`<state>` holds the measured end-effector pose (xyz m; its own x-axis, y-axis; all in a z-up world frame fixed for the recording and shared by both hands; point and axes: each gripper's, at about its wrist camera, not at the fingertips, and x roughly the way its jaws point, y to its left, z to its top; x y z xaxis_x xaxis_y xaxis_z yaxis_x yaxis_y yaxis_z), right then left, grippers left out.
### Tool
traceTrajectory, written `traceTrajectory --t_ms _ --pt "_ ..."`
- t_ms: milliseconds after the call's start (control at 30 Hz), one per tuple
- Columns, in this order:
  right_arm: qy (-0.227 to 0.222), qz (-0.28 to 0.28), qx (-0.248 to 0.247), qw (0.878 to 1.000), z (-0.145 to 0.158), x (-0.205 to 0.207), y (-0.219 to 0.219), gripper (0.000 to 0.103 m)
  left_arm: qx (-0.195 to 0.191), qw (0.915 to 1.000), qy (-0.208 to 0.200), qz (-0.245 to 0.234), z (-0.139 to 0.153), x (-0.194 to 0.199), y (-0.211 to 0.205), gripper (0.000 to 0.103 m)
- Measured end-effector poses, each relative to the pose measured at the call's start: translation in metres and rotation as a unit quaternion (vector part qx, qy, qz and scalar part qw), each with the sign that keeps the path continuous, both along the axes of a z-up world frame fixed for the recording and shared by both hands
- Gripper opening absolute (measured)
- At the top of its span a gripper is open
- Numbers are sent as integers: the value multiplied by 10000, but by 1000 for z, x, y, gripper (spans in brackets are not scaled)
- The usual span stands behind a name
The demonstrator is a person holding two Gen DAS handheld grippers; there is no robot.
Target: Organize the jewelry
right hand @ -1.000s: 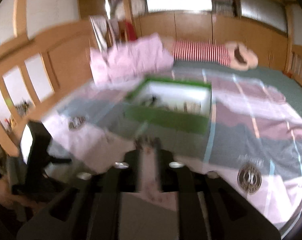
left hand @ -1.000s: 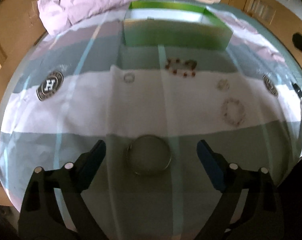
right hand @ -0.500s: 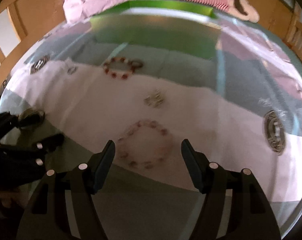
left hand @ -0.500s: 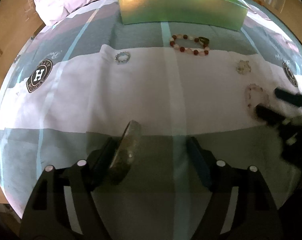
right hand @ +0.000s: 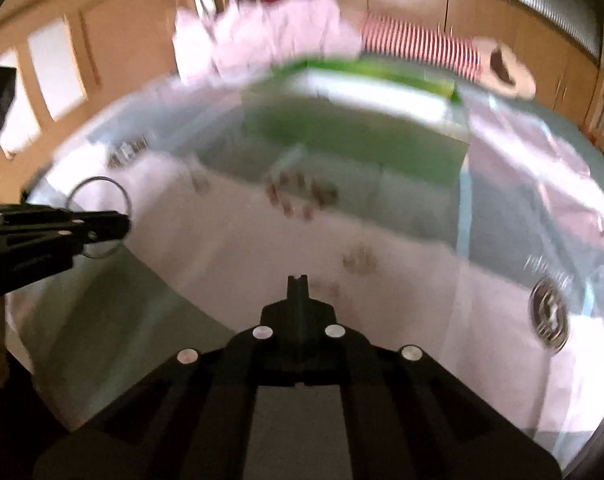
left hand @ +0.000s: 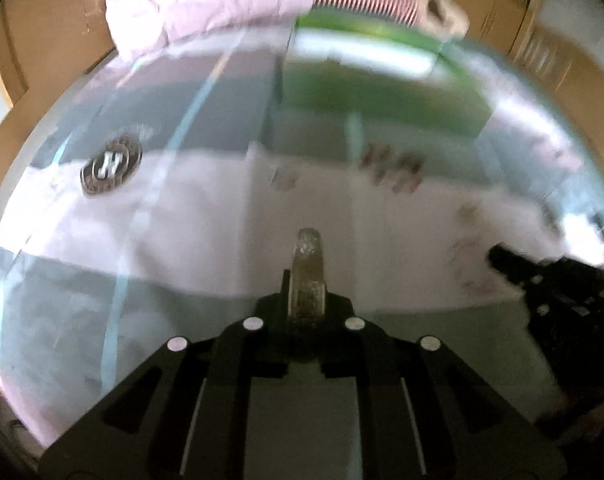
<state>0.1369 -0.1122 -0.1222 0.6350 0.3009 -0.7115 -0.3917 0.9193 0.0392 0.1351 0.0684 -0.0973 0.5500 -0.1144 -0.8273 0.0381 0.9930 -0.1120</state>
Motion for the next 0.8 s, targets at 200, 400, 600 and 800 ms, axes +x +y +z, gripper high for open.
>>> traceTrajectory --t_ms 200,400,600,800 --pt "-674 -34 545 9962 56 -17 -17 0 -353 9947 -911 -333 58 -20 -3 10" --pt "-911 -241 763 9926 77 -5 -33 0 -457 9909 -1200 -402 85 -8 -12 10" --pt "-1084 -361 826 9900 94 41 -36 0 -209 9889 -1369 -544 102 36 -33 10" --pt "-52 -417 573 9975 52 73 -36 10 -239 9904 -1201 -637 90 118 -50 10"
